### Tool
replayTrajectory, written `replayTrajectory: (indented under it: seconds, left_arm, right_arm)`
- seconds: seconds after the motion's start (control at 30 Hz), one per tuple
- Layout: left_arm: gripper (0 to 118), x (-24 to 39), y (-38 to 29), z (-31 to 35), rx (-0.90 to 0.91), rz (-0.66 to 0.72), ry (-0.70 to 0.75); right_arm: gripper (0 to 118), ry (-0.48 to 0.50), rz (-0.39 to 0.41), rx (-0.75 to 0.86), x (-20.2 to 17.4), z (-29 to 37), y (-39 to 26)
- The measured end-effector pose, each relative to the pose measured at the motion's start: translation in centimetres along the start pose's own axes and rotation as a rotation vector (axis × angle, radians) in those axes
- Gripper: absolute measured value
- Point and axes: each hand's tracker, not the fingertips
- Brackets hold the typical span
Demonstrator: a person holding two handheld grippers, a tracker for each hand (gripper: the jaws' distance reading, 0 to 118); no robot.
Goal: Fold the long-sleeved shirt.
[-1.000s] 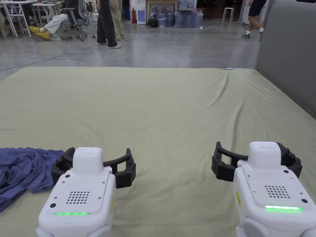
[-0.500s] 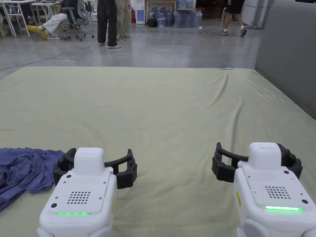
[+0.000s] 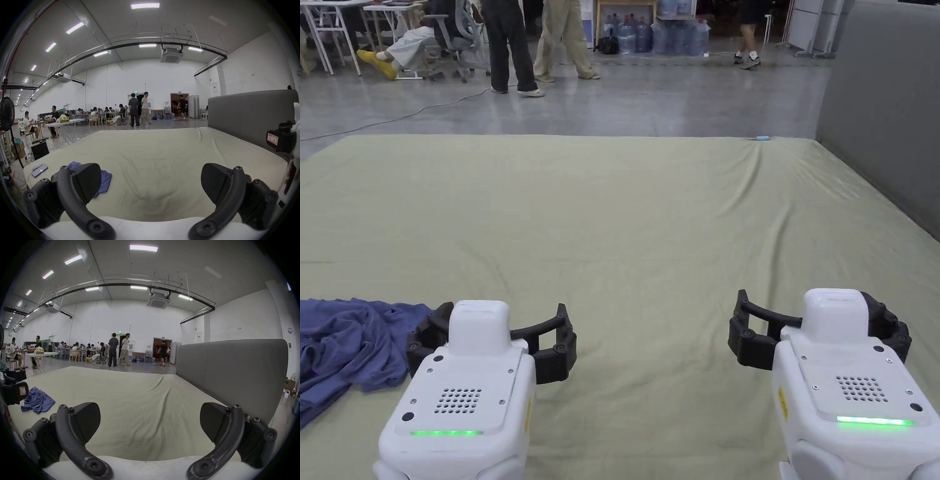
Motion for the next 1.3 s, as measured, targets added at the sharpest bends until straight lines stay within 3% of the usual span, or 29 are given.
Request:
replayTrajectory:
  seconds: [0.07, 0.1, 0.13, 0.17, 0.2, 0.27, 0.57, 0.8, 0.93, 1.17, 1.3]
  left_arm:
    - [117, 0.0, 0.0, 0.0, -0.002, 0.005, -0.001]
    - [114, 0.0, 0.1, 0.0, -0.008, 0.01, -0.007]
    - [100, 0.1, 0.2, 0.2, -0.016, 0.022, -0.002]
    - [36, 0.1, 0.3, 0.3, -0.019, 0.036, -0.003]
    - [0, 0.1, 0.3, 0.2, -0.018, 0.039, -0.006]
    - [0, 0.5, 0.3, 0.3, -0.01, 0.011, 0.022]
    - [0, 2.1, 0.7, 0.8, -0.012, -0.011, -0.021]
    - [0, 0.7, 2.0, 0.4, 0.028, -0.017, 0.023]
    - [0, -3.8, 3.1, 1.9, 0.041, 0.006, 0.176]
    - [0, -11.1, 4.4, 6.2, 0.032, -0.038, 0.507]
    - [0, -13.5, 3.6, 7.7, -0.01, 0.003, 0.55]
  right_arm:
    - [118, 0.011, -0.008, -0.009, 0.1, 0.0, 0.0]
    - [111, 0.022, -0.014, -0.018, 0.2, 0.0, 0.0]
    - [90, 0.021, -0.019, -0.022, 0.2, 0.0, 0.0]
    - [29, 0.019, -0.025, -0.025, 0.2, 0.0, 0.0]
    - [0, 0.007, -0.027, -0.033, 0.3, -0.1, -0.1]
    - [0, -0.029, -0.031, -0.049, 0.5, -0.6, 0.2]
    - [0, -0.016, -0.043, -0.046, 0.8, -0.2, 0.0]
    - [0, 0.051, -0.036, -0.034, -2.0, -0.9, 1.1]
    - [0, 0.175, -0.033, 0.0, -6.7, -1.7, 2.4]
    - [0, 0.485, -0.069, 0.027, -18.3, -0.9, 3.7]
    - [0, 0.582, -0.044, 0.034, -22.5, 0.6, 3.5]
